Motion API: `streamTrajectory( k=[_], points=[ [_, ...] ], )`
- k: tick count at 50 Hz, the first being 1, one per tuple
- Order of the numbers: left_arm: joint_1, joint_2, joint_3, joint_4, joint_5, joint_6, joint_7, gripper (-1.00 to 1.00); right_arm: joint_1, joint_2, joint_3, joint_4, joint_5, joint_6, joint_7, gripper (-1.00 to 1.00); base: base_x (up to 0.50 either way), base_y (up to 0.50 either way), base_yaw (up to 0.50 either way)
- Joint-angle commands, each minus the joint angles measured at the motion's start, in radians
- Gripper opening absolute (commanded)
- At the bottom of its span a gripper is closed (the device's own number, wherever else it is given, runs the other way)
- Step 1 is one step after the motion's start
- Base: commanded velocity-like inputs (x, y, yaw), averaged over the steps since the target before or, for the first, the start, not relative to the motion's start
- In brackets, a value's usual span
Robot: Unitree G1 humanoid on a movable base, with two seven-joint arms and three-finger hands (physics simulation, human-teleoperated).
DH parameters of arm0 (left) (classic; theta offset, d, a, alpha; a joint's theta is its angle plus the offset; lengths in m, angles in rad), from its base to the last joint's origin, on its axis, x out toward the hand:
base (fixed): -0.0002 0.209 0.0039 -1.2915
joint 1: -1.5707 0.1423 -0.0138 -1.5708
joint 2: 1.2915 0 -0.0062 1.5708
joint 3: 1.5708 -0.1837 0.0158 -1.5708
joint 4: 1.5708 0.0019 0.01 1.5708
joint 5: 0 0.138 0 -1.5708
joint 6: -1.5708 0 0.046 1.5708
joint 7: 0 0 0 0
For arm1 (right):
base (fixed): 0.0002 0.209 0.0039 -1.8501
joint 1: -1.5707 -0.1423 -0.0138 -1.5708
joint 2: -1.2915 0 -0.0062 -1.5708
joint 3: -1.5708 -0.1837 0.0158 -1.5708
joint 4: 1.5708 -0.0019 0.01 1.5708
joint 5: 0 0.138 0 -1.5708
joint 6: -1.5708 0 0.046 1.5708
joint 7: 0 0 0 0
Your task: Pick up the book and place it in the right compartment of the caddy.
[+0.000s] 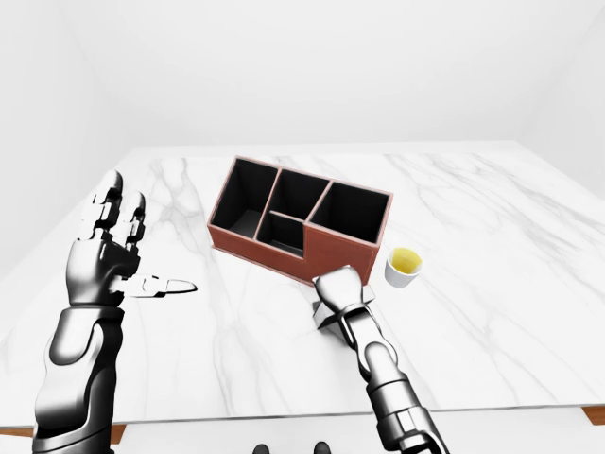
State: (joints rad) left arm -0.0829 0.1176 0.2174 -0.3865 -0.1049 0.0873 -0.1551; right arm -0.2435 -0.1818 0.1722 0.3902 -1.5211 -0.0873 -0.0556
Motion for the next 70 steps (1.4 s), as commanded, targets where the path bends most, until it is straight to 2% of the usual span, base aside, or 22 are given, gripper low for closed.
streamTrajectory(
  k=[1, 8, 14, 25, 39, 47, 58, 70],
  points=[
    [-0.001, -0.002, -0.002, 0.003, 0.000, 0.000, -0.002, 1.00, 0.047, 0.005, 0.009, 0.062, -0.007, 0.000, -0.018, -1.00, 0.00, 0.00, 0.00],
    [-0.005, -0.001, -0.006, 0.015, 0.001, 0.000, -0.001, 1.00, 0.077, 0.011, -0.010, -0.062, 0.055, 0.000, 0.057, -1.00, 0.00, 0.00, 0.00],
    [-0.003, -0.001, -0.006, 0.005, 0.000, 0.000, -0.001, 1.00, 0.113, 0.015, -0.044, -0.246, 0.156, 0.000, 0.182, -1.00, 0.00, 0.00, 0.00],
    [0.001, -0.003, -0.002, 0.005, -0.002, 0.000, -0.003, 1.00, 0.108, 0.043, -0.095, -0.506, 0.346, 0.000, 0.411, -1.00, 0.00, 0.00, 0.00],
    [0.004, -0.001, 0.003, 0.013, -0.008, 0.000, -0.005, 1.00, 0.057, 0.056, -0.129, -0.712, 0.496, 0.000, 0.605, -1.00, 0.00, 0.00, 0.00],
    [0.000, 0.000, 0.002, 0.018, -0.009, 0.000, -0.001, 1.00, -0.039, 0.066, -0.142, -0.842, 0.583, 0.000, 0.730, -1.00, 0.00, 0.00, 0.00],
    [0.005, 0.001, 0.007, 0.015, -0.016, 0.000, -0.003, 1.00, -0.189, 0.063, -0.153, -0.969, 0.670, 0.000, 0.754, -1.00, 0.00, 0.00, 0.00],
    [0.011, 0.000, 0.011, 0.007, -0.019, 0.000, -0.007, 1.00, -0.304, 0.050, -0.162, -0.982, 0.699, 0.000, 0.754, -1.00, 0.00, 0.00, 0.00]
  ],
)
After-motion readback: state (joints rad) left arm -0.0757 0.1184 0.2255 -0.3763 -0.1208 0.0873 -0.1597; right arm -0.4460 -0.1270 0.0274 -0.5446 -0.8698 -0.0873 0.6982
